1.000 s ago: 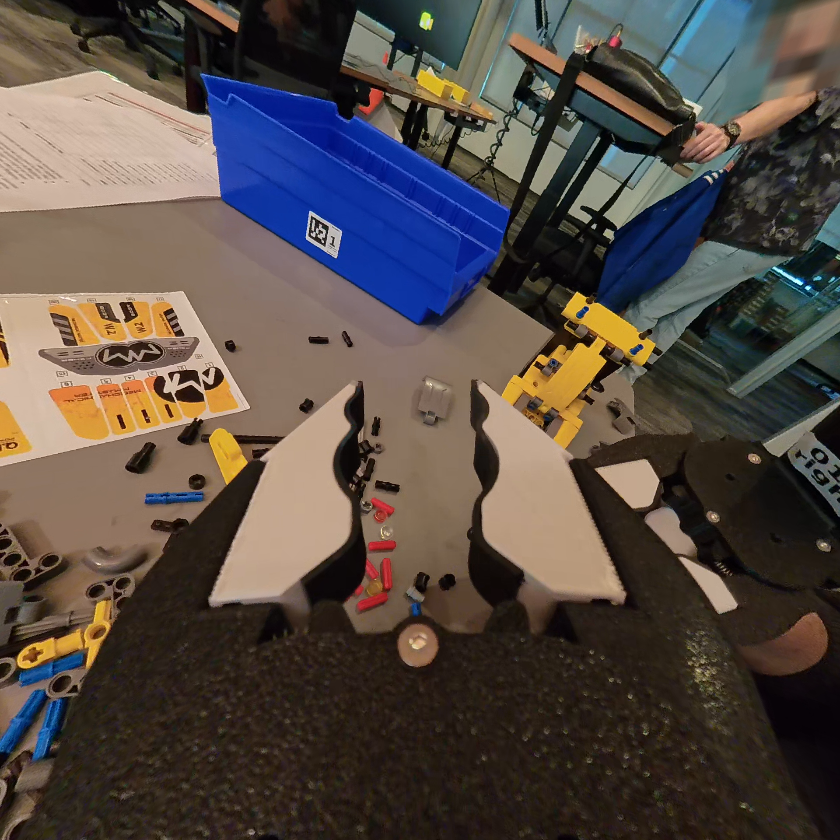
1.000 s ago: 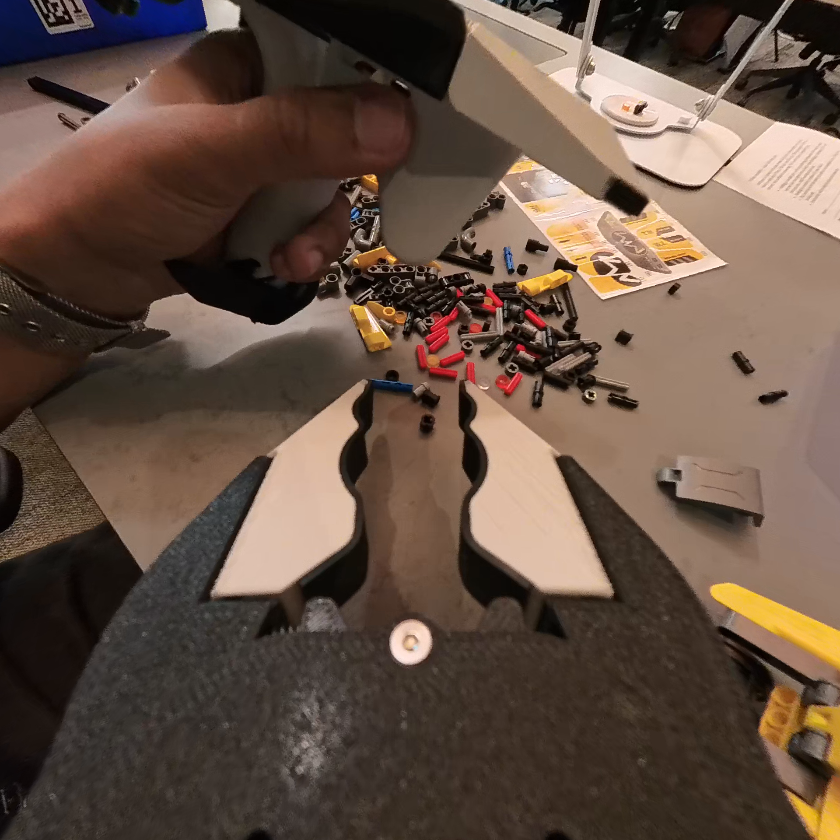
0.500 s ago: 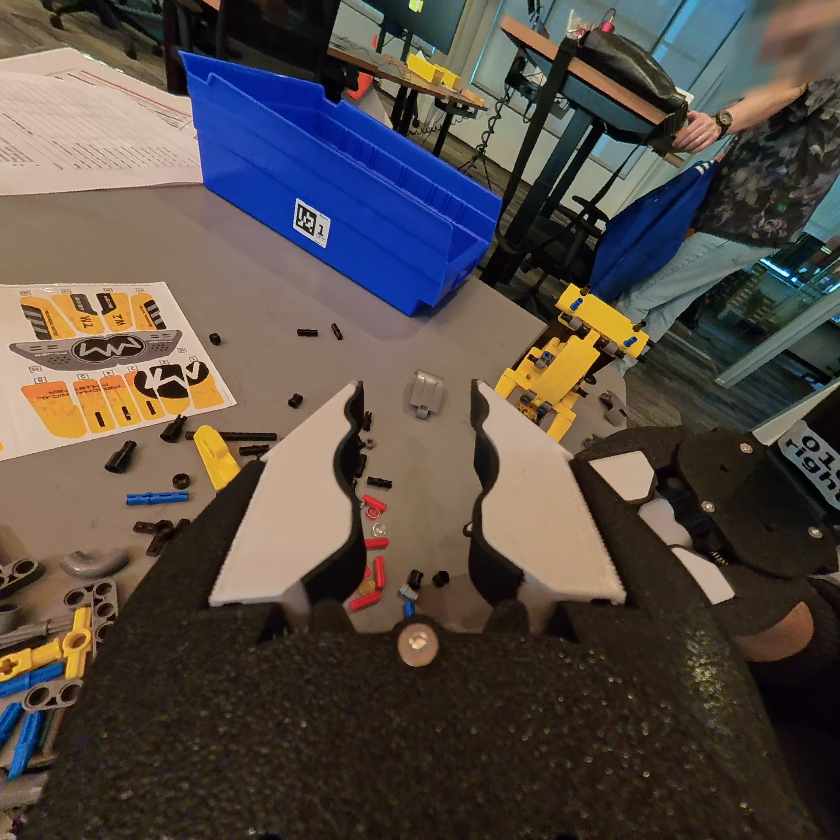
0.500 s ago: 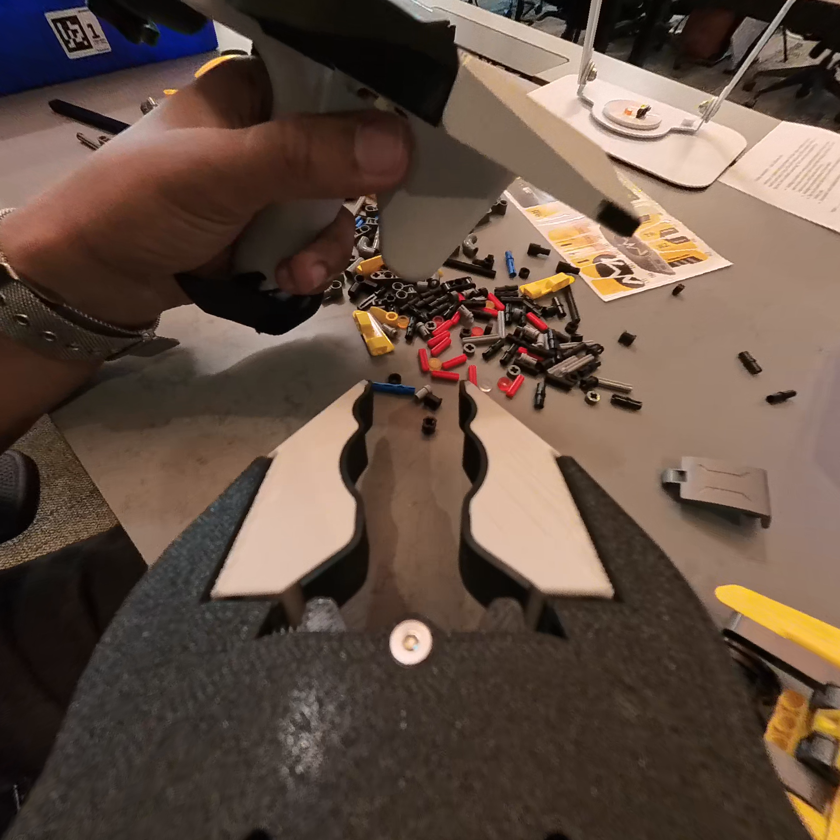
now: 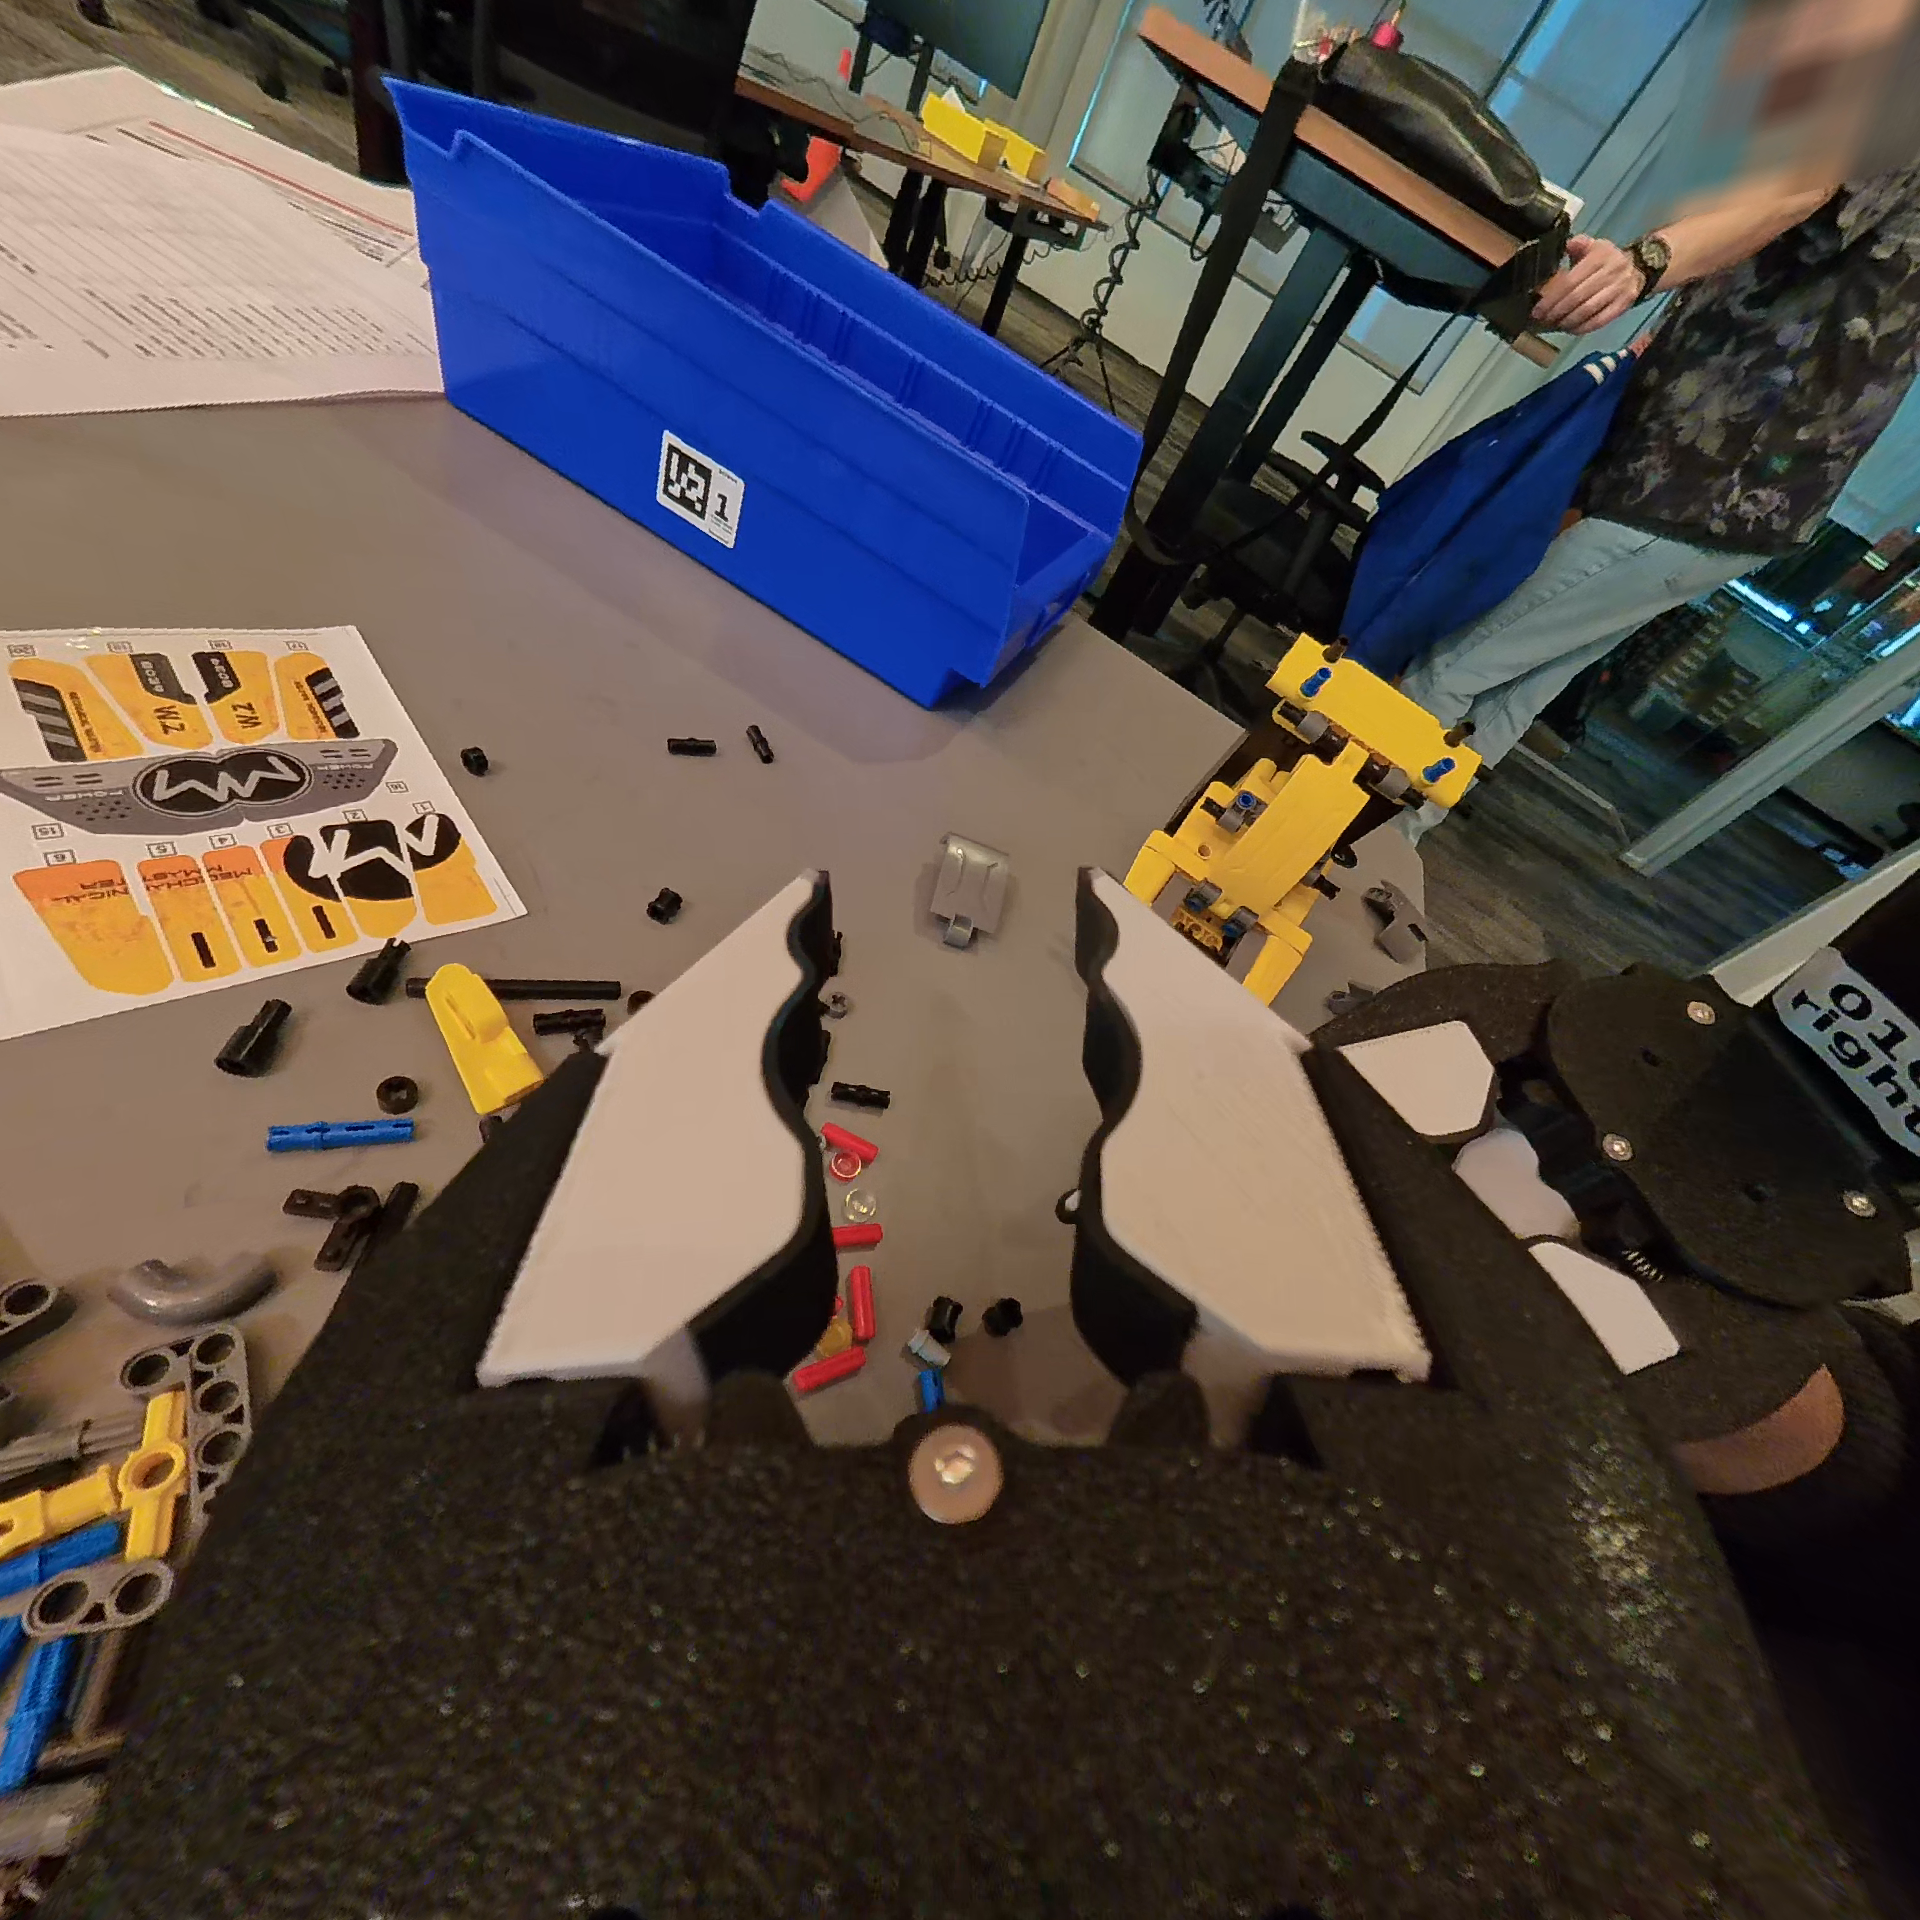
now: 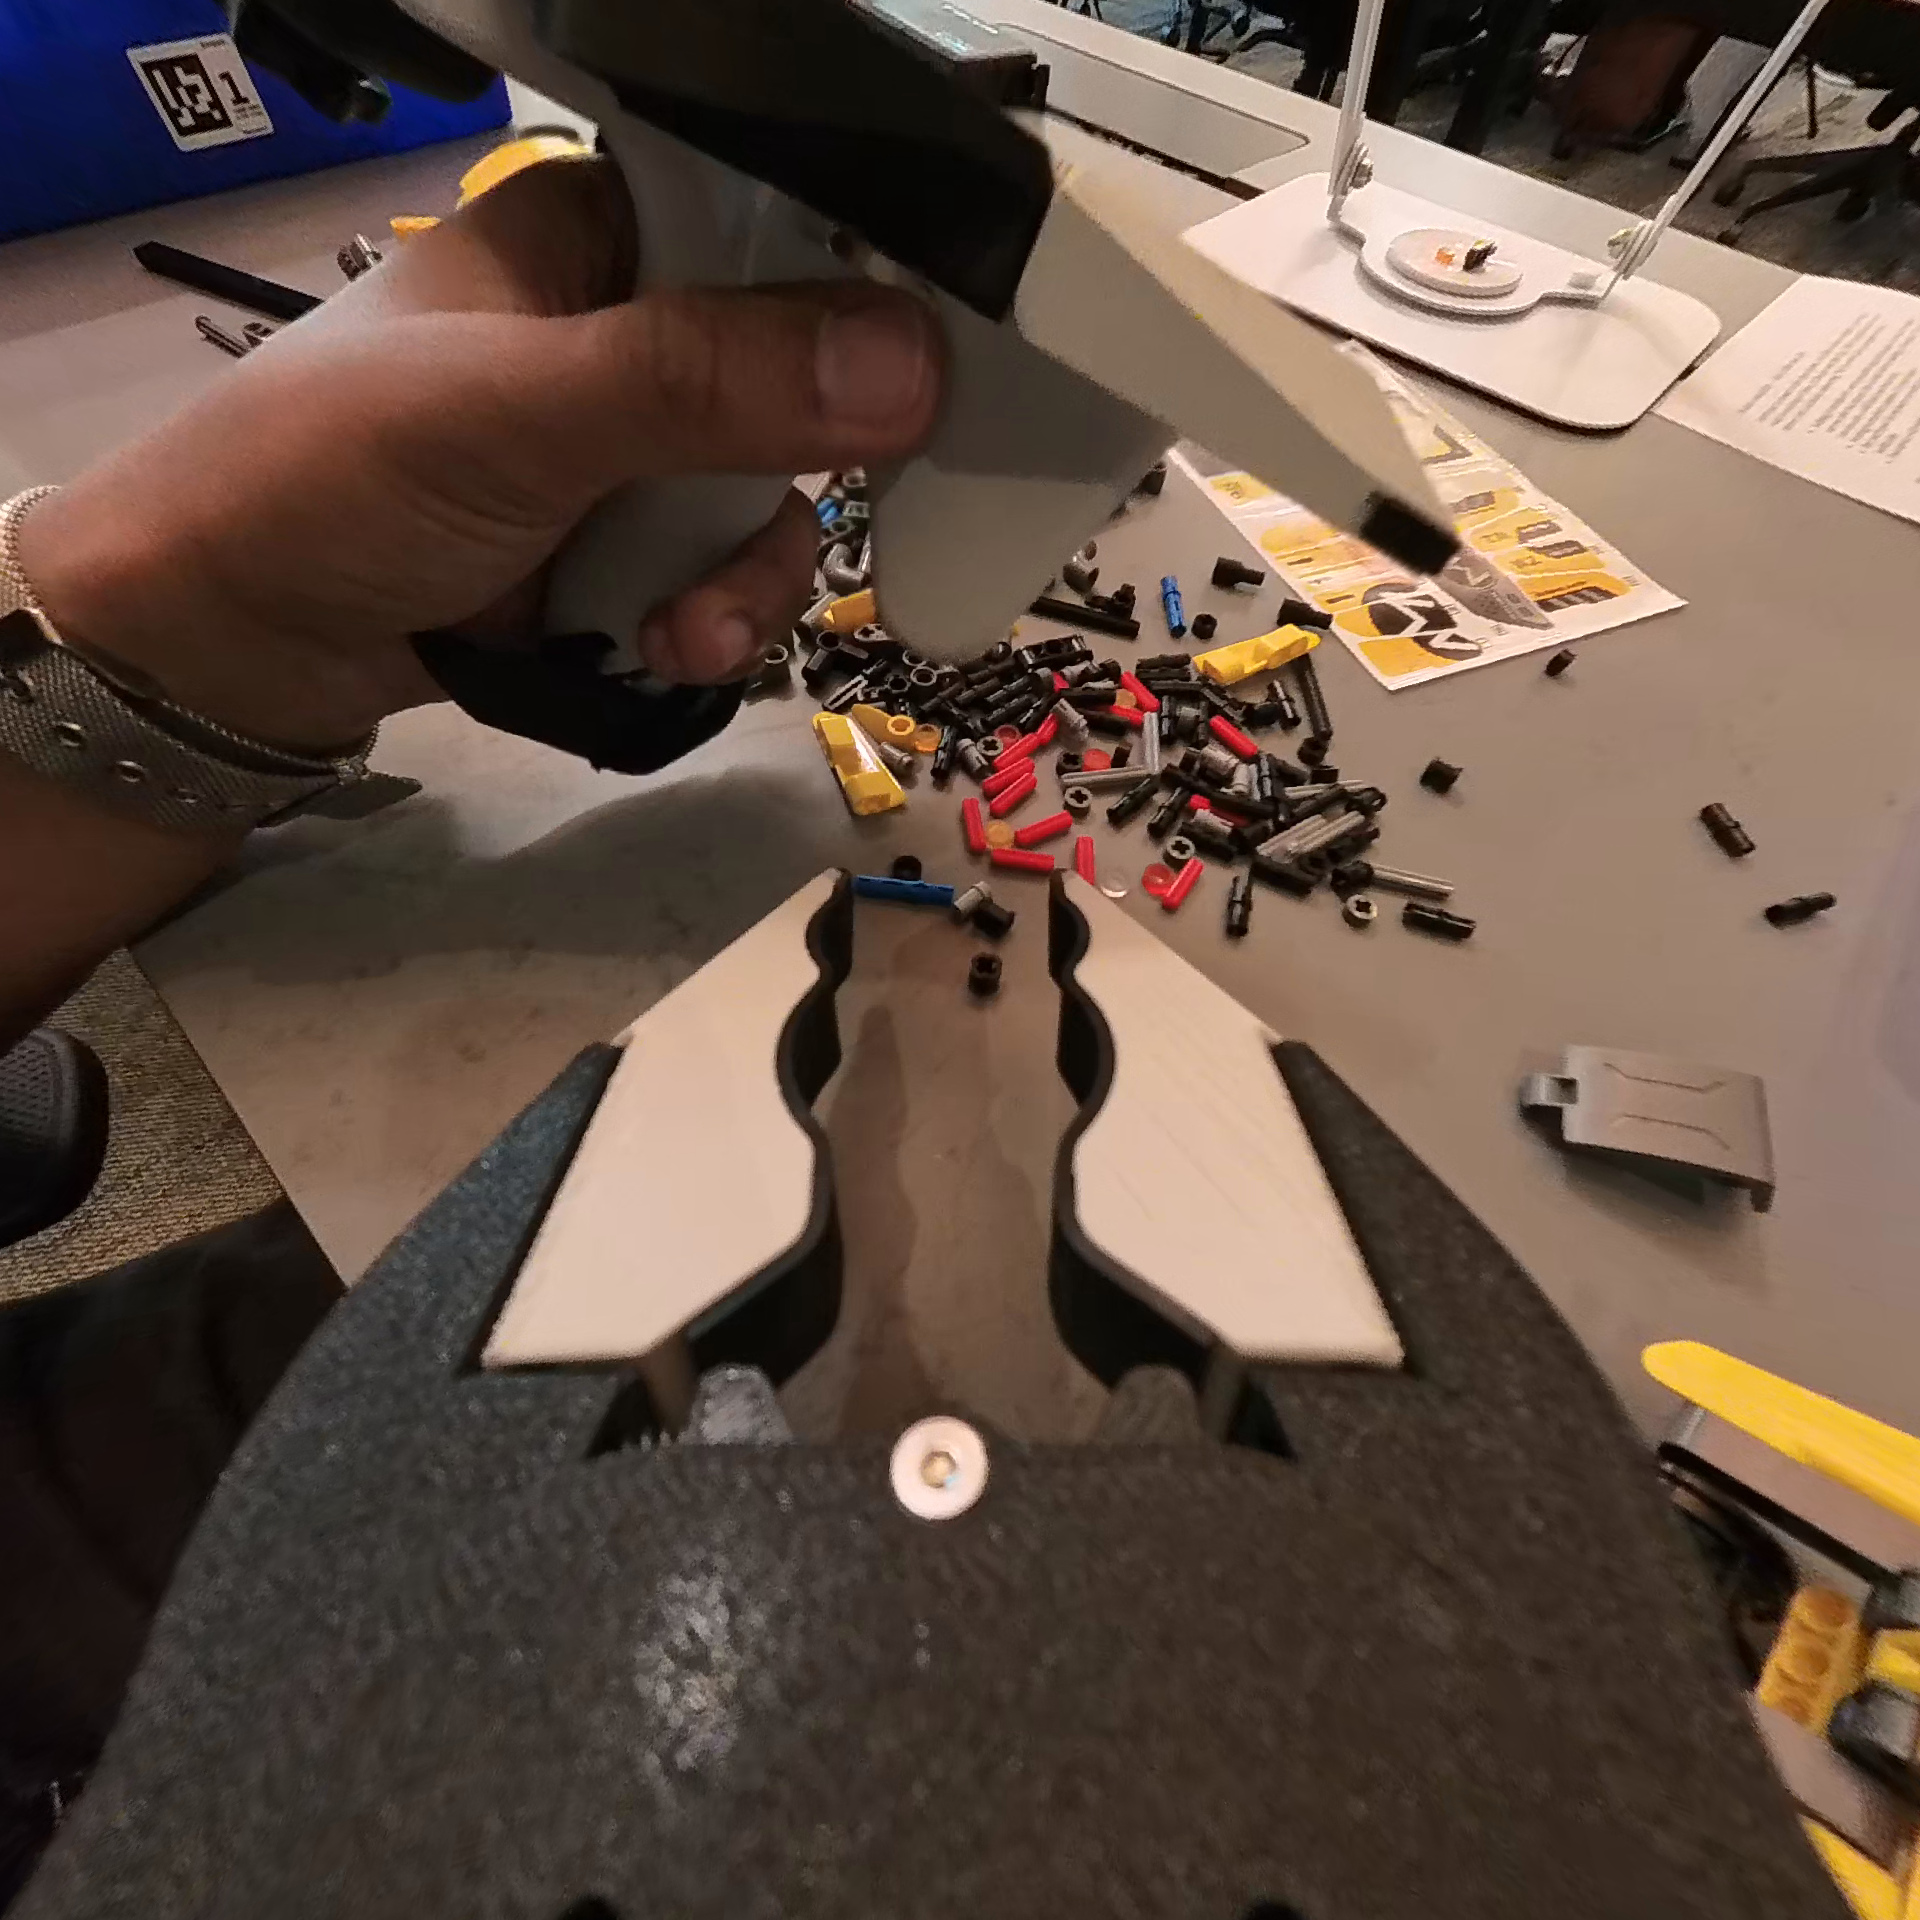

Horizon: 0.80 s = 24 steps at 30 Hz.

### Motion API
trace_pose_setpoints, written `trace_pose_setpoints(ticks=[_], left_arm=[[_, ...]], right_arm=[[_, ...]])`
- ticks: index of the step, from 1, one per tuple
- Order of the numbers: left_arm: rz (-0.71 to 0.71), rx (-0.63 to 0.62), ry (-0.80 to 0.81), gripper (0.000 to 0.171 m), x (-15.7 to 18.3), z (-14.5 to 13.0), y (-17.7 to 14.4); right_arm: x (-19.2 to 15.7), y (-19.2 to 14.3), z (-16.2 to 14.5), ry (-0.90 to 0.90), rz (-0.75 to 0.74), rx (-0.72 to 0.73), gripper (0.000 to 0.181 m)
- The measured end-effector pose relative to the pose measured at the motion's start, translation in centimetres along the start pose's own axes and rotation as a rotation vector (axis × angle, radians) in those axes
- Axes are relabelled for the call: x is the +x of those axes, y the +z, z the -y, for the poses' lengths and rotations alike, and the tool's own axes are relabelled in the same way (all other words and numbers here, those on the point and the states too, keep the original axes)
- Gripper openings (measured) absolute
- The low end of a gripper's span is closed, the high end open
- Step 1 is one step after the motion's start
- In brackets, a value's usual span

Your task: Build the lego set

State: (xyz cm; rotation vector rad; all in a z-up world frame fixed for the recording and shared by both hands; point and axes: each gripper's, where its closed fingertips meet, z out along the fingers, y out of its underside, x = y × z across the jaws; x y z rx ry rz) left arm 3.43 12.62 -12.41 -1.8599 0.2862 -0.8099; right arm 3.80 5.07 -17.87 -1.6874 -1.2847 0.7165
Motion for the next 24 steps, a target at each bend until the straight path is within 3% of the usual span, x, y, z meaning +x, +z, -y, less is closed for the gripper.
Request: trace_pose_setpoints(ticks=[8, 10, 14, 17, 20, 24], left_arm=[[0.045, -0.049, 0.031, 0.046, -1.0, 0.1, -1.1], [0.183, -0.042, 0.076, 0.046, -3.6, 1.4, -4.1], [0.564, 0.084, 0.077, 0.046, -10.3, 4.8, -14.3], [0.703, 0.208, -0.003, 0.046, -13.2, 5.6, -20.5], [0.686, 0.257, -0.068, 0.046, -14.1, 5.5, -22.5], [0.595, 0.301, -0.093, 0.046, -13.5, 5.9, -21.9]], right_arm=[[0.0, 0.0, 0.0, 0.000, 0.001, -0.001, 0.037], [0.0, -0.1, 0.1, 0.000, 0.000, 0.011, 0.037], [0.0, -0.3, 0.4, 0.019, 0.018, 0.034, 0.037], [0.2, -0.4, 0.8, 0.030, 0.024, 0.055, 0.037], [0.3, -0.5, 0.9, 0.018, 0.012, 0.066, 0.037], [0.2, -0.5, 0.9, -0.006, -0.005, 0.070, 0.037]])
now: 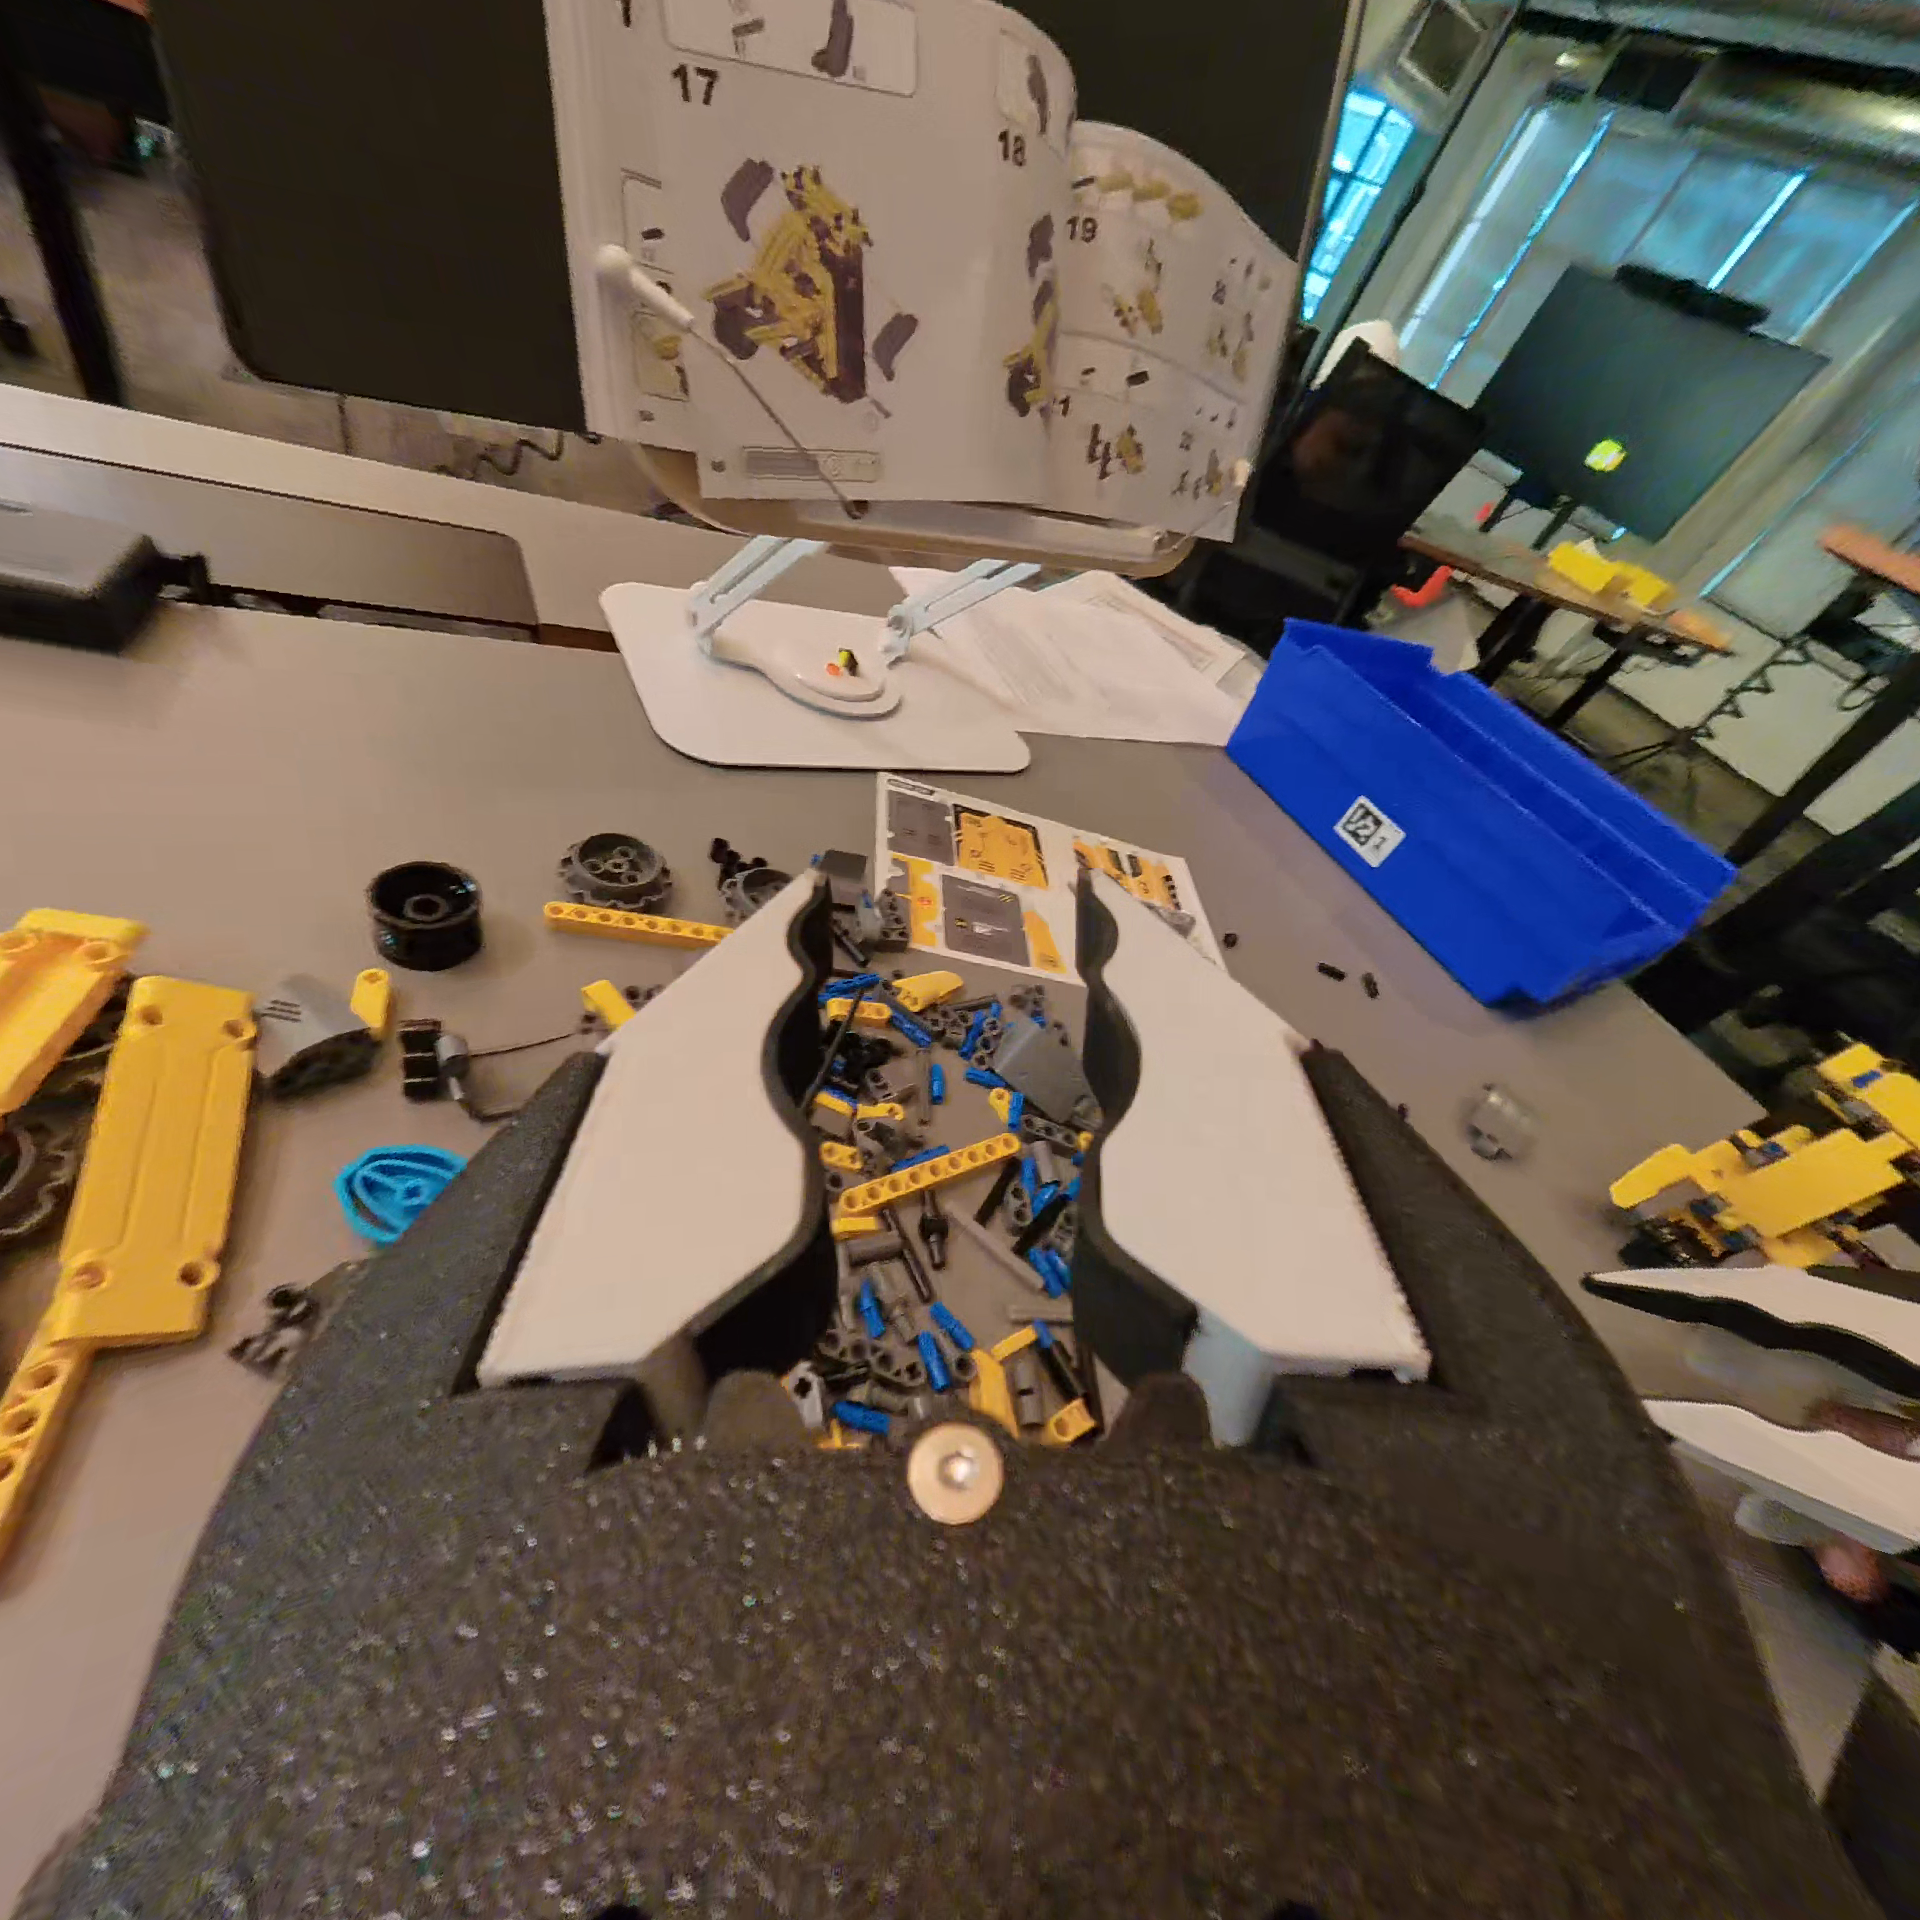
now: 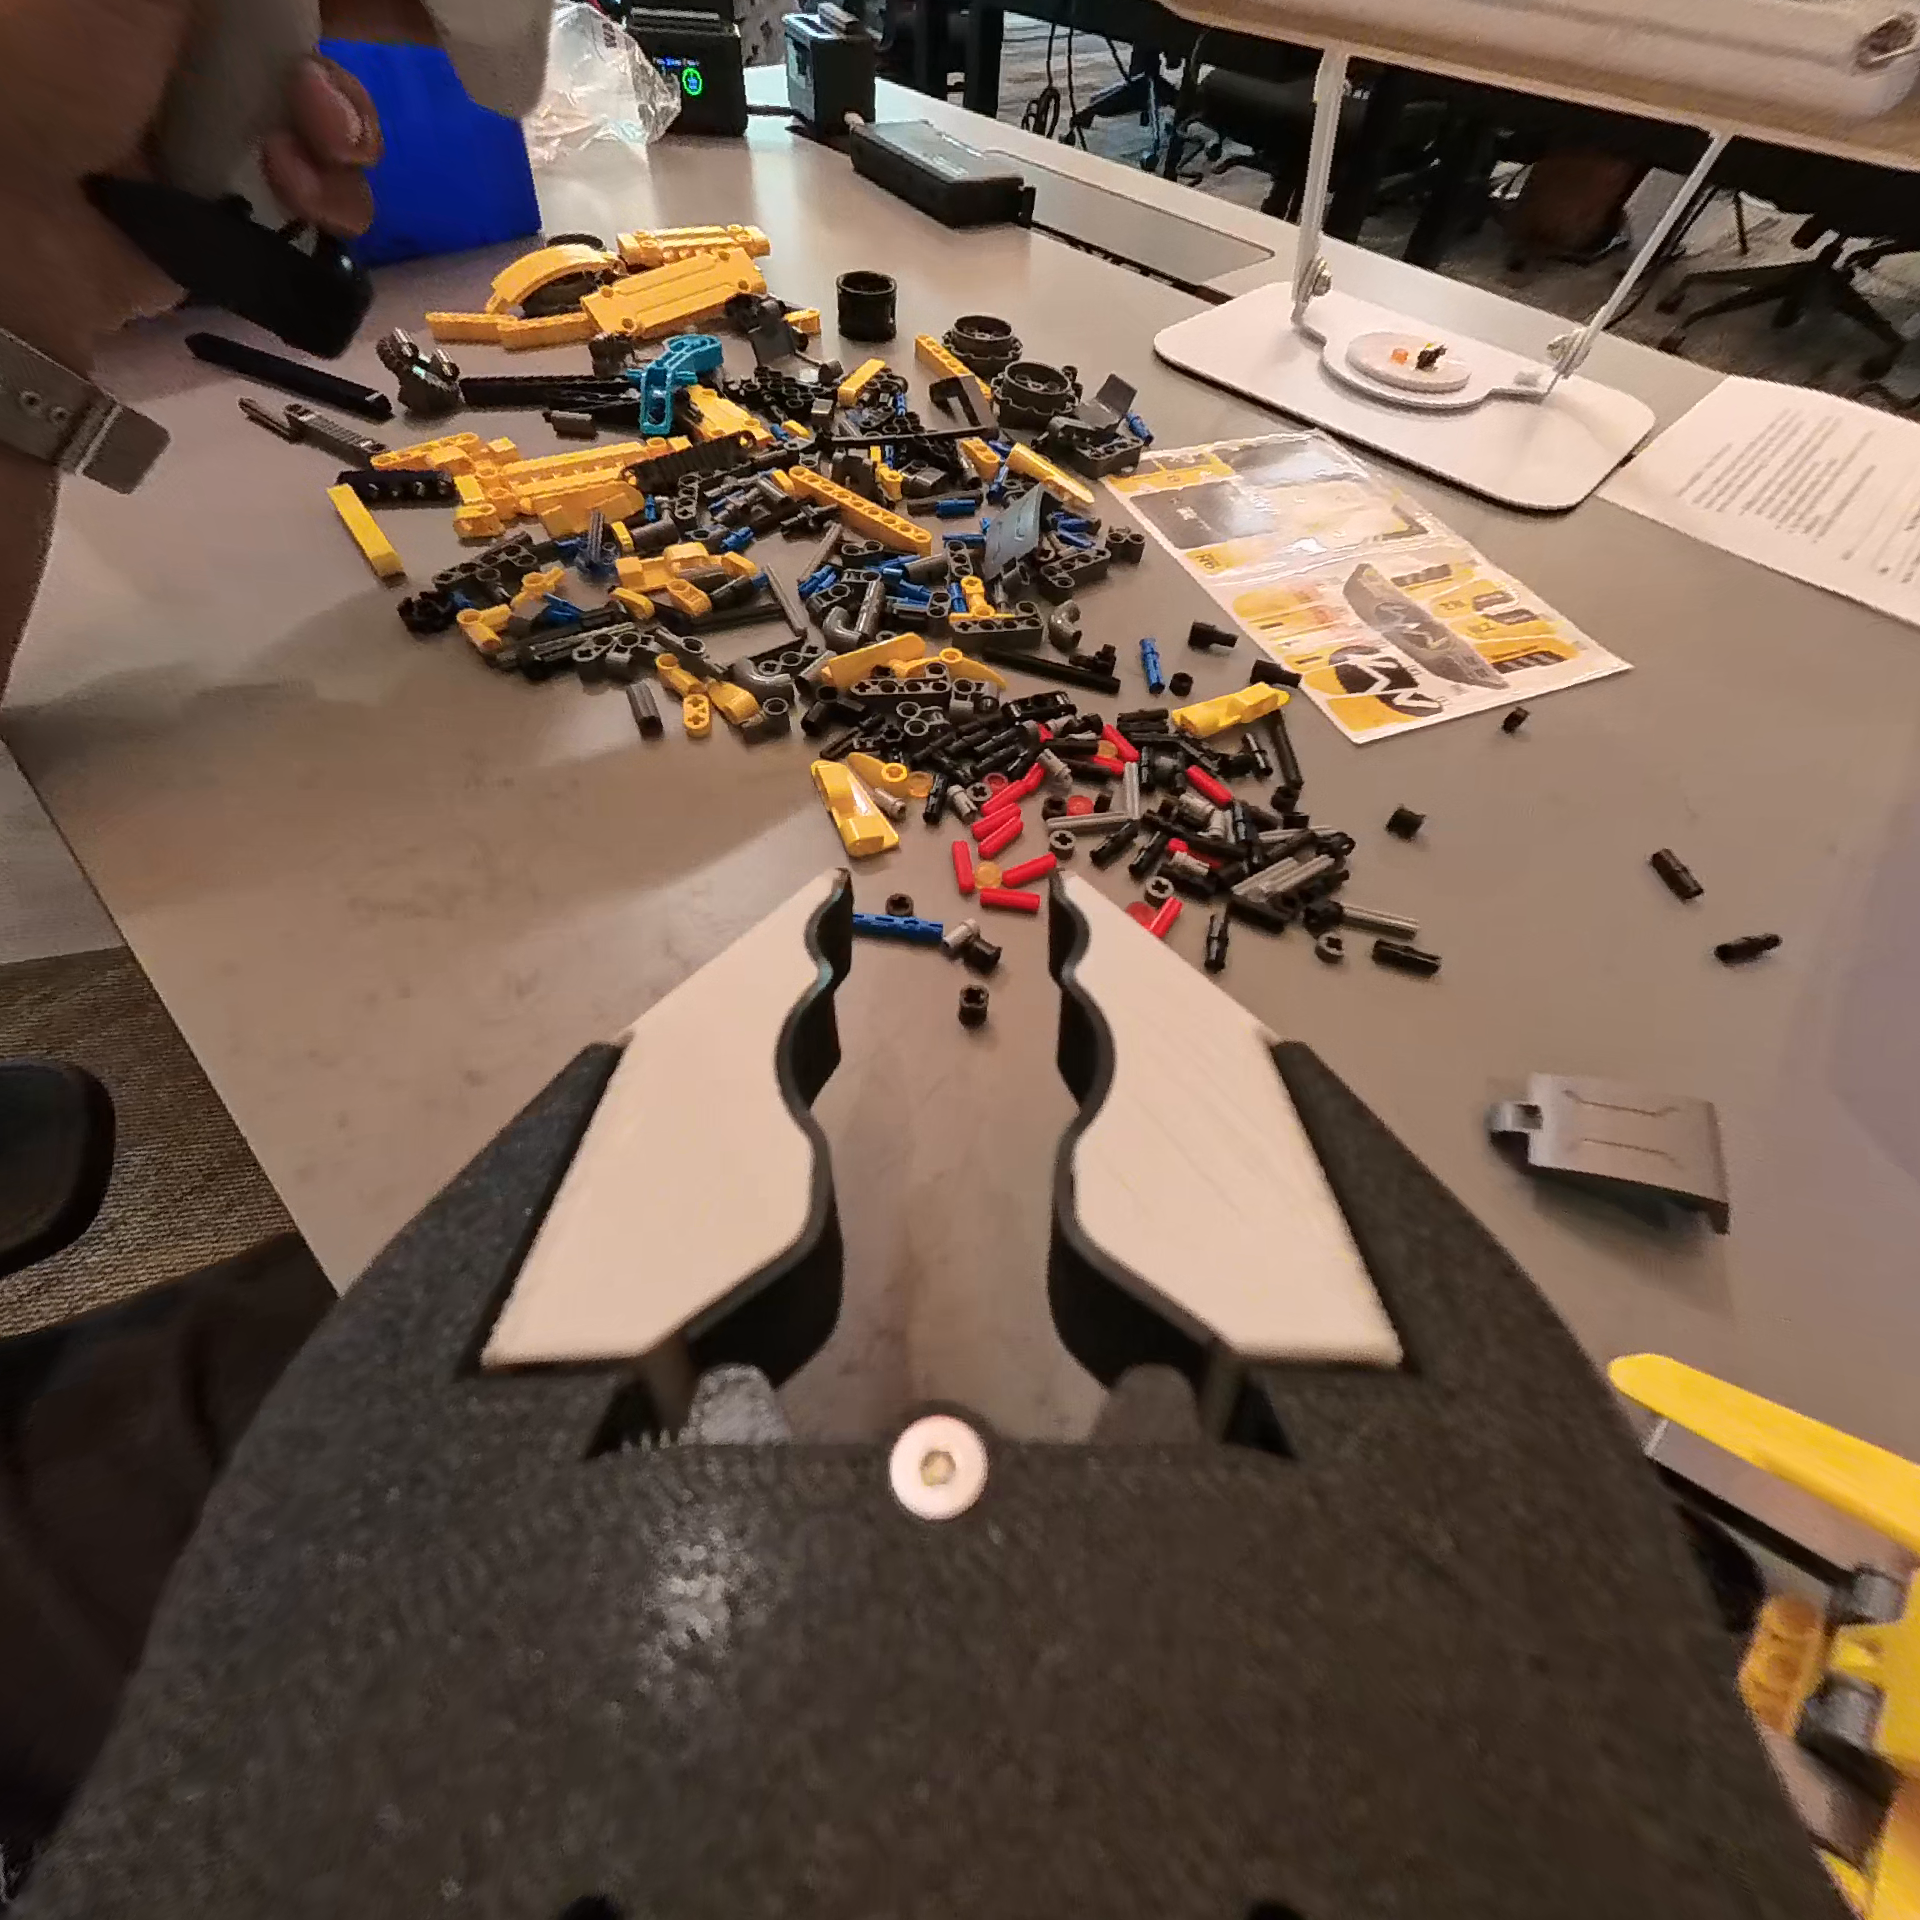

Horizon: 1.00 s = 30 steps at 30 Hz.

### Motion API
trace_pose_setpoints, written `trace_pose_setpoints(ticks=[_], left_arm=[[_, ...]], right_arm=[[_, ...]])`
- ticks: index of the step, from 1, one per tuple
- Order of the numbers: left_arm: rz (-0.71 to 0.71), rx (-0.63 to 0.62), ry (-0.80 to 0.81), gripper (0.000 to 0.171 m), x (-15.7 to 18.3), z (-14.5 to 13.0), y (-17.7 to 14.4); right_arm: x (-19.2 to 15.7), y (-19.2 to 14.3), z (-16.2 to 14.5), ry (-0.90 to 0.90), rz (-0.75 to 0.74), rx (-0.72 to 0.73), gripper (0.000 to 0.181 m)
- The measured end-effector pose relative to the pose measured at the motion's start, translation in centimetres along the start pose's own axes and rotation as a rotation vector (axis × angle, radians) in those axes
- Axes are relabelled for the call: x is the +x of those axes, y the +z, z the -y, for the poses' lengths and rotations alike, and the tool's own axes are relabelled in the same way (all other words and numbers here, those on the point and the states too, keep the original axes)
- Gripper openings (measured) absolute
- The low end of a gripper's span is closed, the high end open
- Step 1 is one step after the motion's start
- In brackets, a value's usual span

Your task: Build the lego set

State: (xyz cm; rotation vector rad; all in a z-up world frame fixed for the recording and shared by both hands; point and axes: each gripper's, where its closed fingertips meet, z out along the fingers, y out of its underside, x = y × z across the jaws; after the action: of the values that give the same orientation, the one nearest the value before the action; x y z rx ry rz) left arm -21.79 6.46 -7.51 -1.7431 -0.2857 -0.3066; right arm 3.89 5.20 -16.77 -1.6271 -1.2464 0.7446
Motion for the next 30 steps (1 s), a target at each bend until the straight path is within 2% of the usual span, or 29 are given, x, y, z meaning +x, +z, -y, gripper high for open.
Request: trace_pose_setpoints(ticks=[6, 14, 16, 18, 20, 22, 25, 30], left_arm=[[-0.020, -0.048, 0.036, 0.046, 1.1, -1.1, 1.3], [-0.050, -0.011, -0.003, 0.046, 1.0, -0.4, 0.8], [-0.160, 0.042, -0.052, 0.046, 2.4, 0.4, 0.6], [-0.352, 0.138, -0.177, 0.046, 4.4, 2.1, -0.4], [-0.470, 0.249, -0.291, 0.046, 4.8, 3.9, -1.9], [-0.447, 0.294, -0.331, 0.046, 3.7, 4.7, -2.8], [-0.335, 0.284, -0.289, 0.046, 1.9, 4.6, -3.2], [-0.264, 0.270, -0.230, 0.046, 1.5, 4.6, -3.4]], right_arm=[[0.0, -0.1, 0.1, 0.013, 0.007, 0.008, 0.037], [0.0, -0.2, 0.2, 0.008, 0.008, 0.013, 0.037], [0.0, -0.2, 0.2, 0.009, 0.010, 0.015, 0.037], [0.0, -0.2, 0.3, 0.010, 0.011, 0.020, 0.037], [0.0, -0.3, 0.3, 0.011, 0.012, 0.027, 0.037], [0.0, -0.4, 0.4, 0.010, 0.014, 0.032, 0.037], [-0.1, -0.4, 0.4, 0.010, 0.017, 0.033, 0.037], [-0.2, -0.3, 0.4, 0.001, 0.018, 0.029, 0.037]])
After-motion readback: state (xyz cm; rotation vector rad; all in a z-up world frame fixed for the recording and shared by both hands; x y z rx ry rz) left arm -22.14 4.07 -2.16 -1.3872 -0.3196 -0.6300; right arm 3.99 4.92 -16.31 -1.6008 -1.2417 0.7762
